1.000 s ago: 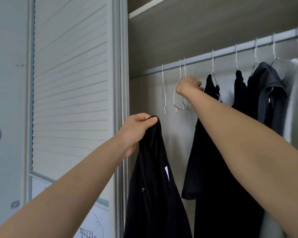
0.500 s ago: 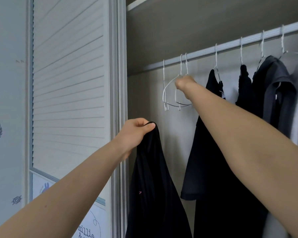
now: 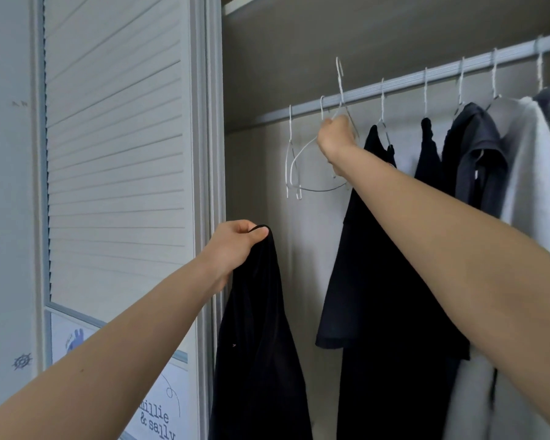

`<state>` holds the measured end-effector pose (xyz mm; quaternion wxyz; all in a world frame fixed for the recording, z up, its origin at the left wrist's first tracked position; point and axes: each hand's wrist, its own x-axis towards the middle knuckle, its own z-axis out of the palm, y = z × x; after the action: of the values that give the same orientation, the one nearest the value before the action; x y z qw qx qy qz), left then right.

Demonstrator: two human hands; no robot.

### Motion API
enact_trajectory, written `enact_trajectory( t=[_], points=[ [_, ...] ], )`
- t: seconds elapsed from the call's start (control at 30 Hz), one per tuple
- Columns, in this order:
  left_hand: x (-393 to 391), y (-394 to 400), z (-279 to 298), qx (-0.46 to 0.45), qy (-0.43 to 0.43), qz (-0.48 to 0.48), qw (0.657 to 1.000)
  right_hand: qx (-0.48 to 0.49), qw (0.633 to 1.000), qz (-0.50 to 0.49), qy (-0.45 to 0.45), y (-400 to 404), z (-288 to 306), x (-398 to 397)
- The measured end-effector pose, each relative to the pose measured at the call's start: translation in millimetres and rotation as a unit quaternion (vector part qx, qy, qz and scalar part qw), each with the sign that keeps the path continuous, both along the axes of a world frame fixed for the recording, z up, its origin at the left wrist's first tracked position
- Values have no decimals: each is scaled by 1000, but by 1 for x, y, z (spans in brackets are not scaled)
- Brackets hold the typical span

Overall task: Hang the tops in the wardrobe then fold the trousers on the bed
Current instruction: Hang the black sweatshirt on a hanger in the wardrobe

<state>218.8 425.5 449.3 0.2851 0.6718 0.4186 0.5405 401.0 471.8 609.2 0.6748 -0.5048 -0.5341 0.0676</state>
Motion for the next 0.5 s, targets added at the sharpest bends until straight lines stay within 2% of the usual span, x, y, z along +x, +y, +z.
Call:
enact_trajectory(
  t=[0.07, 0.17, 0.3, 0.4, 0.5],
  points=[
    [1, -7, -2, 34, 57, 46, 997, -1, 1000, 16, -22, -16, -5, -7],
    [0, -19, -10, 92, 132, 103, 982, -22, 997, 72, -5, -54, -20, -17],
    [-11, -37, -30, 158, 203, 125, 958, -32, 993, 111, 1, -127, -52, -31],
    [-20, -57, -48, 152, 188, 105, 965, -31, 990, 134, -9, -187, -90, -36],
    [-27, -70, -64, 82, 132, 64, 986, -60, 986, 155, 0, -232, -133, -36]
  ],
)
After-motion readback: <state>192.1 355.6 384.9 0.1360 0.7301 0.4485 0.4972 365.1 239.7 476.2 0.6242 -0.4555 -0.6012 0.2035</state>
